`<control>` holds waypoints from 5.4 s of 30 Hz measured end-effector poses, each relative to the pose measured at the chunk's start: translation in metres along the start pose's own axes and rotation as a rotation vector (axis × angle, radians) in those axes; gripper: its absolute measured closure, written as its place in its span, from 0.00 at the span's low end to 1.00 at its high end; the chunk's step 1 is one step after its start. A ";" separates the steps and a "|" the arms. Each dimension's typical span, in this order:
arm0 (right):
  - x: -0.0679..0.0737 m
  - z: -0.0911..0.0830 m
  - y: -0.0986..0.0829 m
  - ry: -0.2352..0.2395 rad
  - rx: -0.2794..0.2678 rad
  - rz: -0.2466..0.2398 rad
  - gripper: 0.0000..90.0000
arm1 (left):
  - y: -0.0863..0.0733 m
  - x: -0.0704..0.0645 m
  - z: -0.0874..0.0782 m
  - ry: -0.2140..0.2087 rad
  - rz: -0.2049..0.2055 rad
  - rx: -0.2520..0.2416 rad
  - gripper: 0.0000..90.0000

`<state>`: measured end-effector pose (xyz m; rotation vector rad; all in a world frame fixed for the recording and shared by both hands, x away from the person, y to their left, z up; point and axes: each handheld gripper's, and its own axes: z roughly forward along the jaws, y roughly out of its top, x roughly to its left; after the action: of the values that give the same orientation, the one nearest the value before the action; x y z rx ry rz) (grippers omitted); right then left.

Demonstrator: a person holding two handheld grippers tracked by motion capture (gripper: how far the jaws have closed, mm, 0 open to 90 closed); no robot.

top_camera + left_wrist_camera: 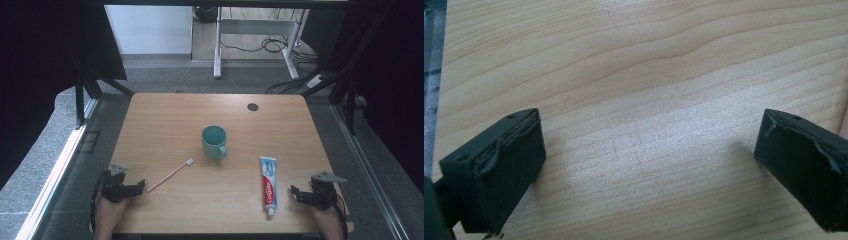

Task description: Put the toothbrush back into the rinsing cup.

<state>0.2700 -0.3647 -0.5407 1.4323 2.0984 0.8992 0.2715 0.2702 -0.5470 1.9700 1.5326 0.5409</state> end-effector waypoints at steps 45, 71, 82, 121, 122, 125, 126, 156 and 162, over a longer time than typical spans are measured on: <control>0.000 0.001 0.001 0.001 -0.001 -0.001 0.12 | 0.016 0.003 -0.006 -0.062 0.043 0.053 0.07; 0.000 0.001 0.001 0.000 -0.001 -0.002 0.12 | 0.053 -0.009 -0.014 -0.112 0.318 0.356 0.16; 0.000 0.000 0.001 0.001 0.000 -0.002 0.12 | 0.071 -0.029 -0.014 -0.145 0.443 0.448 0.21; 0.000 0.001 0.001 0.003 0.001 -0.002 0.12 | 0.122 -0.098 0.032 -0.267 0.616 0.604 0.70; 0.000 0.001 0.001 0.003 0.001 -0.003 0.12 | 0.124 -0.100 0.034 -0.269 0.619 0.611 0.72; 0.000 0.001 0.001 0.005 0.000 -0.005 0.12 | 0.127 -0.105 0.038 -0.266 0.622 0.633 0.75; 0.000 0.001 0.001 0.004 0.000 -0.005 0.12 | 0.128 -0.106 0.040 -0.267 0.627 0.637 0.75; 0.000 0.001 0.001 0.009 -0.001 -0.012 0.12 | 0.133 -0.115 0.056 -0.257 0.601 0.682 0.94; 0.000 0.001 0.001 0.009 -0.001 -0.011 0.12 | 0.138 -0.108 0.044 -0.291 0.572 0.617 0.94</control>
<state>0.2713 -0.3642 -0.5408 1.4171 2.1106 0.9039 0.3725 0.1338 -0.4855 2.8359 1.0077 -0.0366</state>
